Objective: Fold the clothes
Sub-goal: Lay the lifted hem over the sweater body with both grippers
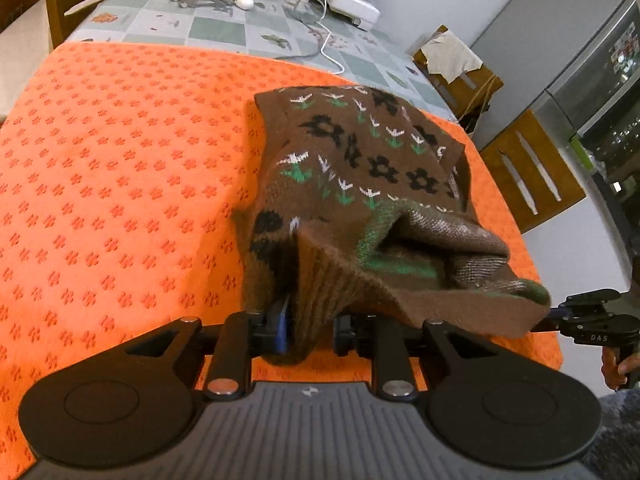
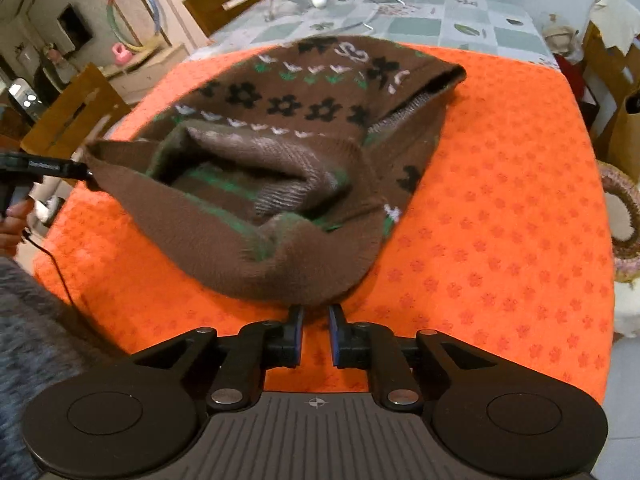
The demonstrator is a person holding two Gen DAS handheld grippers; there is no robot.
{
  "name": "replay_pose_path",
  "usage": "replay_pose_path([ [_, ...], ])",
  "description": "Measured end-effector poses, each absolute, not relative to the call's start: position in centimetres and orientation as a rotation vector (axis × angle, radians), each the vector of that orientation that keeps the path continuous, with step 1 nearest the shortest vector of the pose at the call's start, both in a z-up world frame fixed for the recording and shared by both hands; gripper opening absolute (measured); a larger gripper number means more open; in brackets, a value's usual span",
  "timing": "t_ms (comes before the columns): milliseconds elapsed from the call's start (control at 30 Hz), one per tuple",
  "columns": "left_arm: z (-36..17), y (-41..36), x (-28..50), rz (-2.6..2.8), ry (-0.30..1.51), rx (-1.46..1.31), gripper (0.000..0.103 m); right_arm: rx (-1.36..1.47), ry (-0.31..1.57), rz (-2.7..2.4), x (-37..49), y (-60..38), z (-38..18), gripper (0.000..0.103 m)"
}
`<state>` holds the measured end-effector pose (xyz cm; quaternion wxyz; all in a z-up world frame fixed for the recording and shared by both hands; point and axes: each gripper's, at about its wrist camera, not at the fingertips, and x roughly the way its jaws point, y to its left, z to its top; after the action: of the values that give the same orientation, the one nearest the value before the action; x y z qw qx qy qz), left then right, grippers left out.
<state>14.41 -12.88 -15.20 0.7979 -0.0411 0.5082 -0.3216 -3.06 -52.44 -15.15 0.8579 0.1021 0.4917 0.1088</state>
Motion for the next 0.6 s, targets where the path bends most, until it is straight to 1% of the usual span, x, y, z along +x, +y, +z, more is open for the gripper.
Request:
replay_pose_path([
  [33,-15.0,-12.4,14.3,-0.697,1.092,-0.099,0.035,0.222,1.019,0.234,-3.1,-52.6,-14.6,0.023],
  [100,-14.8,-11.6,14.2,-0.709,1.097,-0.123,0.039,0.236,0.99,0.245,-3.1,-53.0,-13.6,0.032],
  [167,-14.1,-11.1,13.9,-0.711,1.101,-0.143,0.044,0.237,0.967,0.24,-2.7,-53.4,-12.7,0.033],
  [233,-13.7,-10.7,13.8,-0.703,1.103,-0.162,0.046,0.238,0.954,0.228,-1.9,-53.7,-12.1,0.033],
  [467,-12.5,-9.6,13.6,-0.668,1.09,-0.245,0.047,0.228,0.938,0.17,2.2,-54.5,-11.8,0.034],
  [600,-11.9,-9.6,13.4,-0.64,1.07,-0.271,0.047,0.216,0.961,0.164,4.8,-54.6,-12.9,0.034],
])
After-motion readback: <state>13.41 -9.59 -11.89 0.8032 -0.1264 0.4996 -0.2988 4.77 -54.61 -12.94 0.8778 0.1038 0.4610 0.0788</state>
